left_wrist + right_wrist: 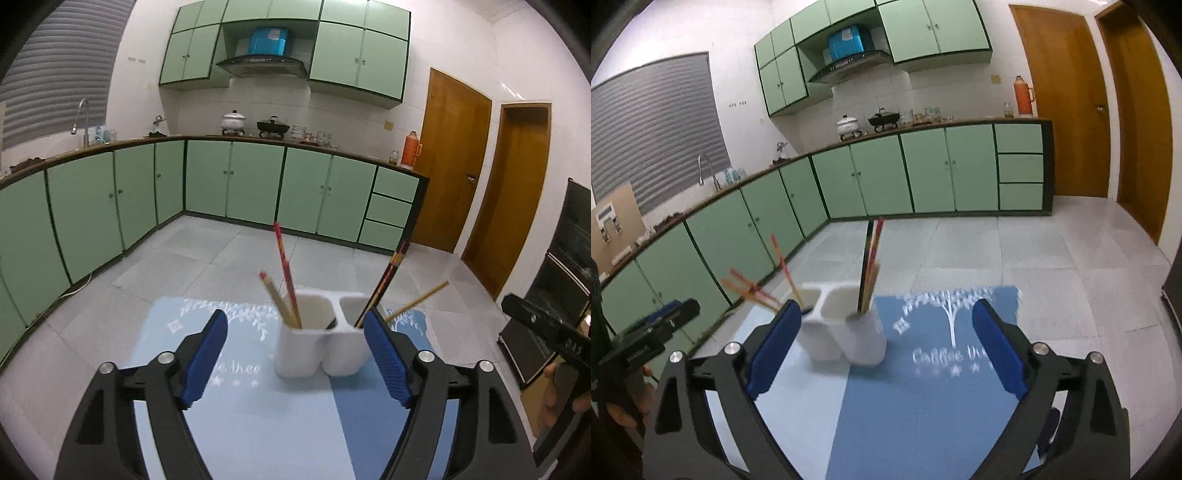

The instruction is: Organize utensils

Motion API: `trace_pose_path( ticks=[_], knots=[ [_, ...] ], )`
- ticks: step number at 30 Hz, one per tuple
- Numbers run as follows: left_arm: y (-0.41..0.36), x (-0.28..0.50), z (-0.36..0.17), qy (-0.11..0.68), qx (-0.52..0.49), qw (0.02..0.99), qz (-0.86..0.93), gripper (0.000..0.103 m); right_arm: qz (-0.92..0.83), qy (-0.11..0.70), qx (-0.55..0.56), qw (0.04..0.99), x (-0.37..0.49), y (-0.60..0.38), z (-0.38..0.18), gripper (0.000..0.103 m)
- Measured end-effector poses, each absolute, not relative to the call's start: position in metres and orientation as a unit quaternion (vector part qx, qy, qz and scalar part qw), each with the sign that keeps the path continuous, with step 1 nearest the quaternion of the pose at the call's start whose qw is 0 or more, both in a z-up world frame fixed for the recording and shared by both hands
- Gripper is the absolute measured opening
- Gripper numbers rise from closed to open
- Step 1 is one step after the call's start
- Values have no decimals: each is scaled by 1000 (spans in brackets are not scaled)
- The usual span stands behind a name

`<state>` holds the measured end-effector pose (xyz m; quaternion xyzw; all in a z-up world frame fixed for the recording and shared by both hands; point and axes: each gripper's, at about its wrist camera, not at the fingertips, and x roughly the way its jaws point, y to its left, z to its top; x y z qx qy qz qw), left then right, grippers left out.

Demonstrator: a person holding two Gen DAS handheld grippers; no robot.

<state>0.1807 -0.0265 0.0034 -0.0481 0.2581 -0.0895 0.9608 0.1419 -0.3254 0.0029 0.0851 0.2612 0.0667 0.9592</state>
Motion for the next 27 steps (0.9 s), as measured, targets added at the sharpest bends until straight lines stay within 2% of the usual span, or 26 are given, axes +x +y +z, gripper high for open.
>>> trace_pose_path(
  ticks=[1, 9, 27],
  knots=[
    [-27, 175, 3, 259, -43, 961, -86, 83, 63, 265, 79, 959, 134, -323, 0, 96],
    [-32, 140, 13, 252, -16, 965, -75, 95, 71, 268, 46, 960, 95, -299, 3, 98],
    [-33, 97, 43, 216, 14, 974, -69, 97, 103, 236, 25, 966, 61, -281, 47, 98]
  ],
)
